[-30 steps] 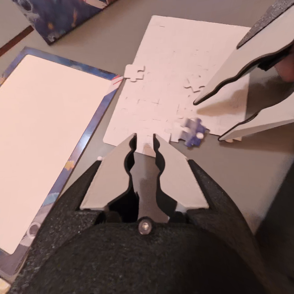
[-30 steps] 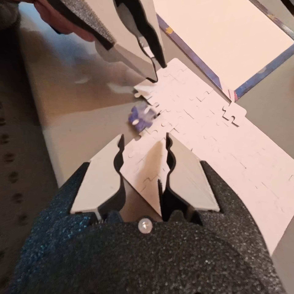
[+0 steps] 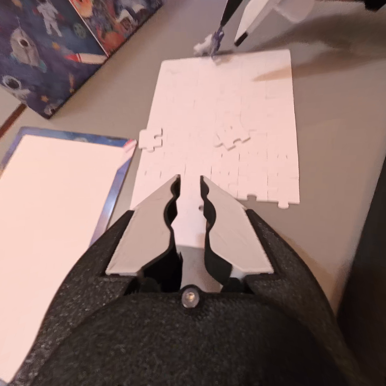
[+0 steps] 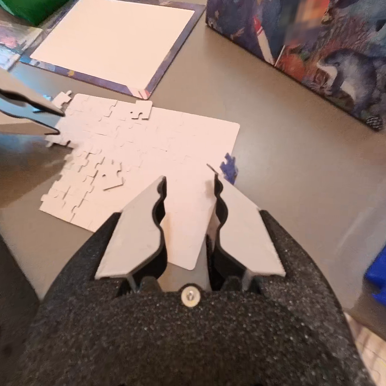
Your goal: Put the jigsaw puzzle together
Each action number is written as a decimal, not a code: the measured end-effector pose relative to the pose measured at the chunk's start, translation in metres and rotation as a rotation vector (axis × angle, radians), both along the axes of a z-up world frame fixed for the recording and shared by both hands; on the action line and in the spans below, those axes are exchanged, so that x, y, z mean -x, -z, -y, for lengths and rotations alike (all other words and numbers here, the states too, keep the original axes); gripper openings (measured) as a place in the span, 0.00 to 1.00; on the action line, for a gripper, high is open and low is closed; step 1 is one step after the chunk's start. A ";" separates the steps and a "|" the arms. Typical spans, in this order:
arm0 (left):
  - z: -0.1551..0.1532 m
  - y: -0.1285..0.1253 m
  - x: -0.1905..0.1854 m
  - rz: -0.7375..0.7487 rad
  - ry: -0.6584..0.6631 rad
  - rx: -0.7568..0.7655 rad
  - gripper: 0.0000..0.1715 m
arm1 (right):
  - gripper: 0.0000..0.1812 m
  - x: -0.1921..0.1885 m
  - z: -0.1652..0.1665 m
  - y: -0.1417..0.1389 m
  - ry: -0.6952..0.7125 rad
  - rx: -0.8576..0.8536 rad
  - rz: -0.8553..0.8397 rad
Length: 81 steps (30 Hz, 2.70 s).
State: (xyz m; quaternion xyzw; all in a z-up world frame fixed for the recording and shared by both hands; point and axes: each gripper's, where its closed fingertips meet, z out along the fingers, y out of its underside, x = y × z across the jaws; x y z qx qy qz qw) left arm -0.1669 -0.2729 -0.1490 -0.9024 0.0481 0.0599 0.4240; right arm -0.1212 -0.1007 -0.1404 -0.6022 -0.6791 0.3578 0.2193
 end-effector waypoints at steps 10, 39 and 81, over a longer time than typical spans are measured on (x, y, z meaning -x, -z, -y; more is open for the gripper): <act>-0.114 0.003 -0.039 0.040 0.210 0.171 0.25 | 0.32 0.003 -0.080 0.024 0.288 -0.137 0.078; -0.237 -0.058 -0.051 0.568 0.275 -0.312 0.18 | 0.18 -0.012 -0.079 -0.029 0.269 0.119 -0.237; -0.179 0.014 -0.017 0.122 0.287 0.179 0.01 | 0.16 0.000 -0.037 0.006 0.104 -0.299 -0.097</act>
